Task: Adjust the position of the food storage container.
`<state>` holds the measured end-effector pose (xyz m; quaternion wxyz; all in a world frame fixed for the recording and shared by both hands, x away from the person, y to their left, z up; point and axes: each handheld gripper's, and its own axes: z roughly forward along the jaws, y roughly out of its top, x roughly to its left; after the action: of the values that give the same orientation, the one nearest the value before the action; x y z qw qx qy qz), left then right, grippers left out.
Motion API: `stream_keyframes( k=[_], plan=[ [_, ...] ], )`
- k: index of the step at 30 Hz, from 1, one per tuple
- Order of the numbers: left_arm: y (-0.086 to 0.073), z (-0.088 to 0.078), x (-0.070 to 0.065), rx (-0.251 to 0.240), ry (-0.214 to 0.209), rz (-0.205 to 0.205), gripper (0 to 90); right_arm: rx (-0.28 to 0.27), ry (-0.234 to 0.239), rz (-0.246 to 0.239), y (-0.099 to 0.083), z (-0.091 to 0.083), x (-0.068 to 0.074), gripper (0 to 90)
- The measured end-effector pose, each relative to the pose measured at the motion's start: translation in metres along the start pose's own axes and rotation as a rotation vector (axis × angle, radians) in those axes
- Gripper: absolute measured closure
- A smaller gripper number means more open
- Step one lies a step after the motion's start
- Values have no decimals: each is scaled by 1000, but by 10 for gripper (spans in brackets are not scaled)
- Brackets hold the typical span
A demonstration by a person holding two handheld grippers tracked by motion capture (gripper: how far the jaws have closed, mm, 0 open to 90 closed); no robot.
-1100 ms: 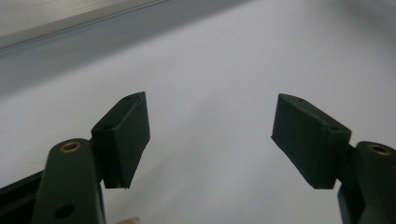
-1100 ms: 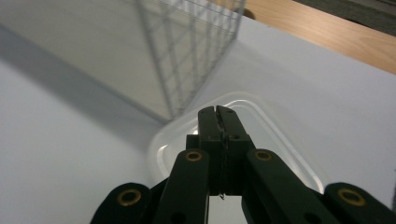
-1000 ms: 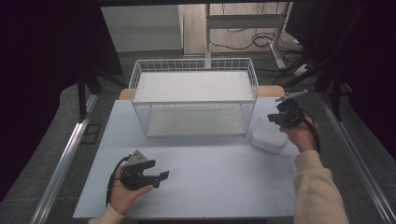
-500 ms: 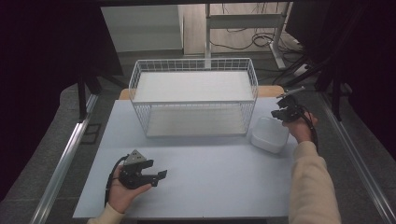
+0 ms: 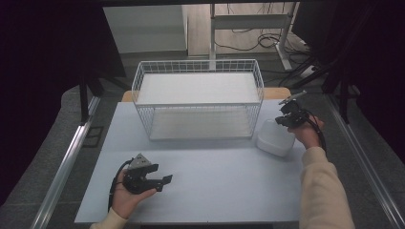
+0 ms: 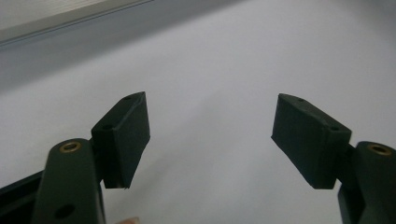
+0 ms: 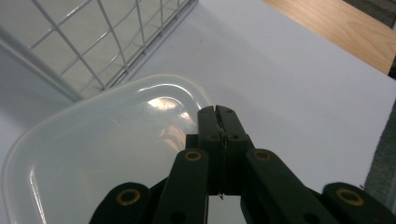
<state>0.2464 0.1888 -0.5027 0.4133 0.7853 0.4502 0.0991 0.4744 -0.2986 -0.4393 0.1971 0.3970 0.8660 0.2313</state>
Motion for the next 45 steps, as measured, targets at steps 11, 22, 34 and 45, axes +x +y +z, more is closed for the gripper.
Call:
stream_keyframes(
  k=[11,22,34,45],
  plan=[
    [-1,1,3,3,3,-10,274,-8,-39,52,-3,12,-17,900],
    [-1,2,2,7,-7,-5,273,67,13,-36,-8,5,13,900],
    [0,1,1,5,-9,0,273,76,47,-51,-25,-13,63,900],
    [-1,2,0,7,-10,1,273,23,69,-22,-43,-38,67,900]
  ],
)
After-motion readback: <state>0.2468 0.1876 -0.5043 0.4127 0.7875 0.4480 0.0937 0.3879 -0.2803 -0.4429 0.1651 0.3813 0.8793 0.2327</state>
